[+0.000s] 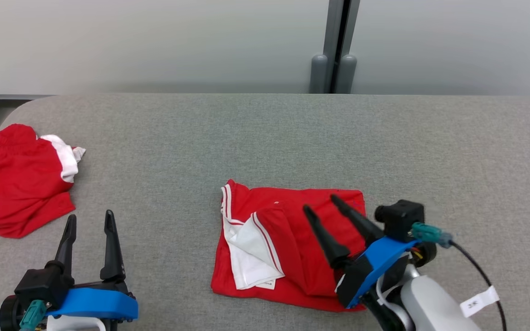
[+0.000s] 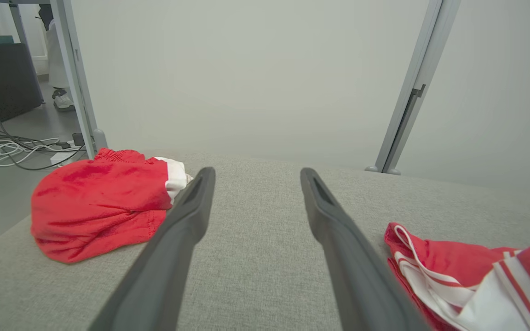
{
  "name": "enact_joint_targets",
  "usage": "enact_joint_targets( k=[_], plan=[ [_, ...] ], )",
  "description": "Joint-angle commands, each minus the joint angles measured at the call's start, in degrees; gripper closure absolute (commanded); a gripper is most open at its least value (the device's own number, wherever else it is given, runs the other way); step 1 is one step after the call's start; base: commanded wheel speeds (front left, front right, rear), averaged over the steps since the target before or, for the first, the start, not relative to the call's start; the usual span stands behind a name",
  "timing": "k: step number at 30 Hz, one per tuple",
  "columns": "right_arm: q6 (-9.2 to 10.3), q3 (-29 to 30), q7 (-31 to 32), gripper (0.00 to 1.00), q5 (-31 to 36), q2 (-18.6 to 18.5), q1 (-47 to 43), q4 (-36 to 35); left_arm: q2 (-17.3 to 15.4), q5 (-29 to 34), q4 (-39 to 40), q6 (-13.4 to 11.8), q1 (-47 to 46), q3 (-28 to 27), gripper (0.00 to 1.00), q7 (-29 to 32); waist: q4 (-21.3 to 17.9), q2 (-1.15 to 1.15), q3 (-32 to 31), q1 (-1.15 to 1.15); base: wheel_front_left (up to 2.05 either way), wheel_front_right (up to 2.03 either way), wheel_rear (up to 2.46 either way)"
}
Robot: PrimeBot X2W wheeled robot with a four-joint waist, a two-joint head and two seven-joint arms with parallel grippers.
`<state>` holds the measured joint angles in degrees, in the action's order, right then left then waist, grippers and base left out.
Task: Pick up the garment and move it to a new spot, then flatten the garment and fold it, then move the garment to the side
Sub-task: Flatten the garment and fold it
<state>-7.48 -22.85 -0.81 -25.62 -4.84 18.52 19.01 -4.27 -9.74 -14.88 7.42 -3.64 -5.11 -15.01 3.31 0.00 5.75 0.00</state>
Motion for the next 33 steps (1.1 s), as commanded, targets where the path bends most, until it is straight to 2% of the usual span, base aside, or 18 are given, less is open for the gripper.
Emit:
enact_joint_targets(
  k=[1, 14, 15, 16, 17, 30, 31, 32, 33],
  plan=[
    [-0.02, -0.60, 0.18, 0.00, -0.15, 0.08, 0.01, 0.36, -0.25, 0.08, -0.07, 0.12, -0.44, -0.11, 0.00, -0.24, 0.30, 0.00, 0.12, 0.00, 0.00, 0.00, 0.00],
    [-0.03, -7.72, -0.27, 0.00, -3.04, 1.55, 6.58, 12.74, -0.36, -1.01, -0.50, 0.12, -2.07, 0.89, 0.00, -0.24, 4.13, 0.00, 2.18, 0.00, 0.00, 0.00, 0.00],
    [-0.03, -8.23, -0.60, 0.43, -3.02, 1.66, 7.18, 13.83, -0.31, -1.09, -0.53, 0.12, -2.22, 0.99, 0.00, -0.24, 4.37, 0.00, 2.36, 0.00, 0.00, 0.00, 0.00],
    [-0.02, -8.51, -1.14, 0.76, -3.37, 1.74, 7.74, 14.86, -0.25, -1.14, -0.59, 0.12, -2.37, 1.11, 0.00, -0.24, 4.60, 0.00, 2.50, 0.00, 0.00, 0.00, 0.00],
    [-0.03, -9.20, -1.69, 1.00, -3.57, 1.77, 8.37, 15.77, -0.20, -1.21, -0.69, 0.12, -2.50, 1.13, 0.00, -0.24, 4.78, 0.00, 2.61, 0.00, 0.00, 0.00, 0.00],
    [-0.03, -23.34, -7.75, 1.00, -8.79, 1.93, 9.28, 16.17, 0.19, -1.05, -0.98, 0.12, -2.58, 1.00, 0.00, -0.24, 5.46, 0.00, 2.88, 0.00, 0.00, 0.00, 0.00],
    [-0.03, -24.68, -7.90, 0.74, -9.22, 1.94, 9.03, 15.83, 0.21, -1.07, -1.04, 0.12, -2.65, 1.01, 0.00, -0.24, 5.41, 0.00, 2.87, 0.00, 0.00, 0.00, 0.00],
    [-0.02, -25.93, -8.22, 0.29, -9.65, 1.92, 8.93, 15.45, 0.21, -1.10, -1.14, 0.12, -2.74, 1.01, 0.00, -0.24, 5.35, 0.00, 2.86, 0.00, 0.00, 0.00, 0.00],
    [-0.02, -26.88, -8.29, 0.00, -10.23, 1.89, 8.64, 15.53, 0.23, -1.15, -1.24, 0.12, -2.80, 0.99, 0.00, -0.24, 5.27, 0.00, 2.84, 0.00, 0.00, 0.00, 0.00]
  ],
)
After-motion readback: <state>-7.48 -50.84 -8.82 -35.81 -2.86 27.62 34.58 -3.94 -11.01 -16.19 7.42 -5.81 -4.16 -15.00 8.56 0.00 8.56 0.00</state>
